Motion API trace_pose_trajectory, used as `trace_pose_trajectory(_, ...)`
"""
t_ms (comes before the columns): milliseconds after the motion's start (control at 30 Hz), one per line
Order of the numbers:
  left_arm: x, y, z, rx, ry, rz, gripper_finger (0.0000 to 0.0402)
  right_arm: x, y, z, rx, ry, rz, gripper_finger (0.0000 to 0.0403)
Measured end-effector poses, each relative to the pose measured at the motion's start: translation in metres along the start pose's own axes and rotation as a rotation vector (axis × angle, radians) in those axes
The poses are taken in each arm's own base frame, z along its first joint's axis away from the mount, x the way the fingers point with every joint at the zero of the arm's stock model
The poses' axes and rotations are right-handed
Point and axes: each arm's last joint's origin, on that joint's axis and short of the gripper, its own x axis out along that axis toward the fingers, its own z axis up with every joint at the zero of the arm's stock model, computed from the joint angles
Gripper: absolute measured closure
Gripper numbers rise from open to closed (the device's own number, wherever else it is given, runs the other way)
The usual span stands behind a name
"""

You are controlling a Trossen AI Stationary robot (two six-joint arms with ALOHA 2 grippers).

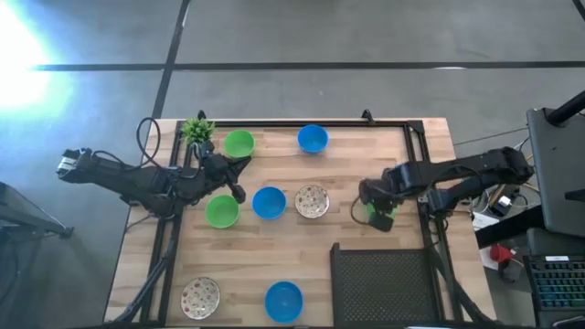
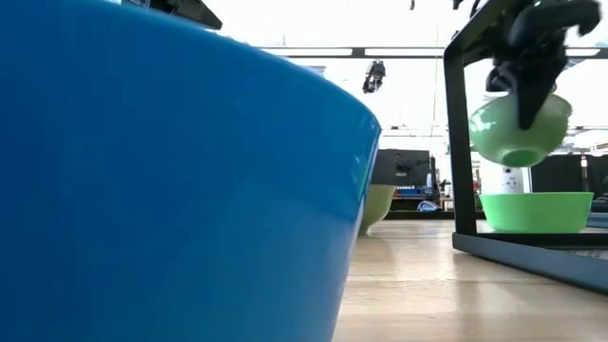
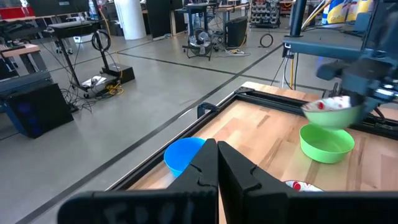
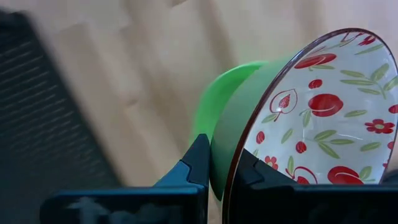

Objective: Pick & Place Mini bowls
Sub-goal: Put the top white patterned bowl on the shelf

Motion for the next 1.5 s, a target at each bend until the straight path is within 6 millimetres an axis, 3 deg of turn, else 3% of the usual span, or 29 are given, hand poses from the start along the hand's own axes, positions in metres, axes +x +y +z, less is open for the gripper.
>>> trace_pose_trajectory(200, 0.000, 0.000, 0.000, 0.035, 0.000, 0.000, 0.0402, -0.003, 0.019, -0.013, 0.038, 0.015, 0.033, 0.0390)
trace_pose_trajectory(333, 0.000, 0.000, 0.000, 0.105, 0.000, 0.000, 0.0402, -0.016, 0.028, -0.014, 0.050, -0.008, 0.062, 0.0390)
trace_pose_trajectory(533, 0.000, 0.000, 0.000, 0.080, 0.003, -0.001, 0.0402, -0.040, 0.038, -0.014, -0.011, -0.088, 0.071, 0.0390)
trace_pose_trajectory(767, 0.000, 0.000, -0.001, 0.082, 0.006, 0.000, 0.0402, -0.051, 0.054, -0.032, -0.099, -0.080, 0.075, 0.0390)
trace_pose_trajectory(1067, 0.000, 0.000, -0.001, 0.112, 0.011, 0.001, 0.0402, -0.054, 0.080, -0.065, -0.005, -0.051, 0.125, 0.0390)
trace_pose_trajectory(1233, 0.000, 0.000, -0.001, 0.142, 0.011, 0.000, 0.0402, -0.044, 0.099, -0.076, 0.029, 0.011, 0.106, 0.0390)
trace_pose_trajectory(1500, 0.000, 0.000, -0.002, 0.145, 0.013, 0.000, 0.0402, -0.027, 0.143, -0.086, -0.061, 0.149, 0.064, 0.0390)
